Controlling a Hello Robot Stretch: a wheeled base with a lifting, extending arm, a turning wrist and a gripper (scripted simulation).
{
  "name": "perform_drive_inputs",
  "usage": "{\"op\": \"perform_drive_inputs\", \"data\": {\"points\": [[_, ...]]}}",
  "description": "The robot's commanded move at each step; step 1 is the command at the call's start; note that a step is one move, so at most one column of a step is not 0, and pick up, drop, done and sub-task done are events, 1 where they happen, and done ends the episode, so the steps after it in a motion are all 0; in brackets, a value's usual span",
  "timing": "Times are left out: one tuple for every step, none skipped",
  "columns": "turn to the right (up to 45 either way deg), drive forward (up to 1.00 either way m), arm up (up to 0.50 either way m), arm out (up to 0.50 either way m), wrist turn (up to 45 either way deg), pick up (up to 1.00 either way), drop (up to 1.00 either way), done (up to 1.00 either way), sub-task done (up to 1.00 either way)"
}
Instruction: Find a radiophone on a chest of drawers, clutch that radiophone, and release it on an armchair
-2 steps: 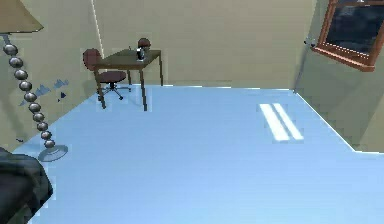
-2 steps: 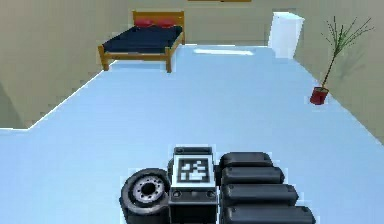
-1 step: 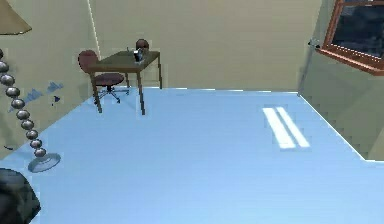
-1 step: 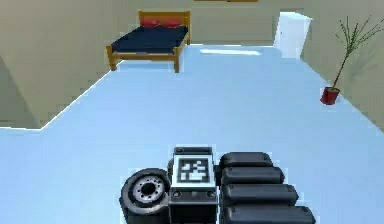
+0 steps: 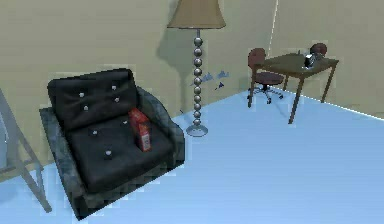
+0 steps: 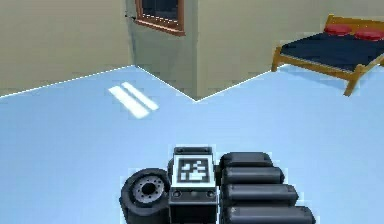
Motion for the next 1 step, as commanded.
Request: {"op": "perform_drive_inputs", "data": {"points": [[-9.0, 0.00, 0.00, 0.00, 0.0, 0.00, 0.00, 0.00, 0.00]]}}
